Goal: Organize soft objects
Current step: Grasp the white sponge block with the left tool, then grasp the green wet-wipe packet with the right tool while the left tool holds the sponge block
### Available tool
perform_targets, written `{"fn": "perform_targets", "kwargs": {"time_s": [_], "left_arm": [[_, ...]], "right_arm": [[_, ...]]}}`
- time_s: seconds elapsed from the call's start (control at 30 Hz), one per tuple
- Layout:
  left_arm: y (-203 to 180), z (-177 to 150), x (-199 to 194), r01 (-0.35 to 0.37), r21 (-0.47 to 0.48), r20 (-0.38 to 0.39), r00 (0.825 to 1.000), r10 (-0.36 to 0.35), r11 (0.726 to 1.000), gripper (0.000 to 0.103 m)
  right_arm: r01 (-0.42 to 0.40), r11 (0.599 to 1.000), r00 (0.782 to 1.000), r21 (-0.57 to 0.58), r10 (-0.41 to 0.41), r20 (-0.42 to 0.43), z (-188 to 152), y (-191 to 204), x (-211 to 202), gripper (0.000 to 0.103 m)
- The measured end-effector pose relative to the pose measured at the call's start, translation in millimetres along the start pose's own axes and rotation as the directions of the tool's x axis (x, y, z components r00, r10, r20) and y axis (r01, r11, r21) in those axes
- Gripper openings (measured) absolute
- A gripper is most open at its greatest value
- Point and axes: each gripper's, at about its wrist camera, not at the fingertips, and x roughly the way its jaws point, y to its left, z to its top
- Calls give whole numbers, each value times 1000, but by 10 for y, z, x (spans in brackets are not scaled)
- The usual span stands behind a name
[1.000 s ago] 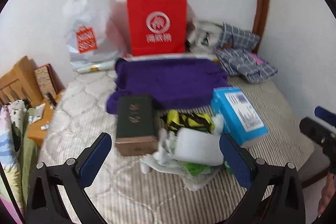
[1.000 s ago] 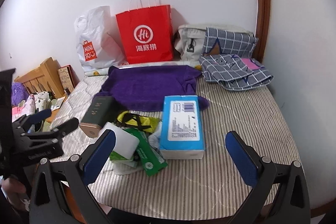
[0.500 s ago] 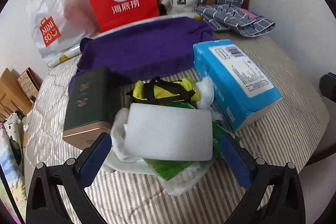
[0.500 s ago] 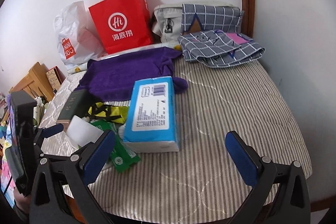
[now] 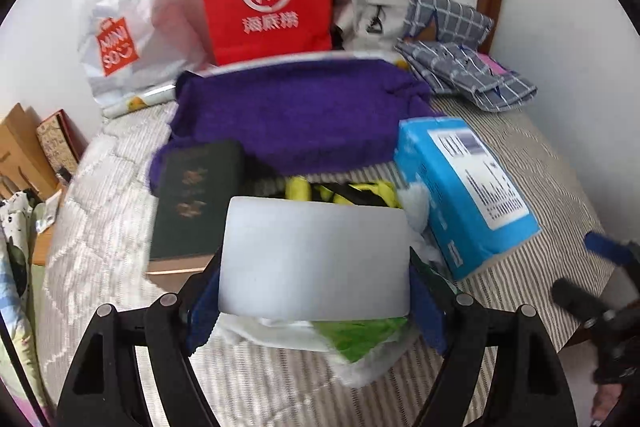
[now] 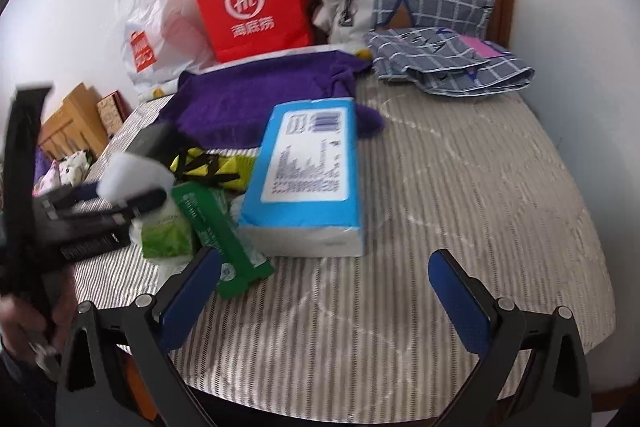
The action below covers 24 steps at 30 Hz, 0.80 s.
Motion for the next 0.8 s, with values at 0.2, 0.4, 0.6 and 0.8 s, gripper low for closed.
{"fn": "perform_targets", "kwargs": {"time_s": [0.2,0.4,0.6,0.8], "left_arm": [[411,27,-191,-66,-70,37,997,69,995,80],[798,-33,-249,-68,-158,40,996,75,985,80],[1053,-134,-255,-72,-195,41,996,82,978,81],[1221,-212,-179,-54,-228,24,998,61,972,81]], "right_arm": [[-76,996,997,-54,75,-26,-88,271,179,85],[-122,988,986,-94,109,-125,-193,491,573,64],[-122,985,983,-125,102,-154,-245,666,857,60],[-99,978,988,-184,75,-135,-235,774,835,32]]}}
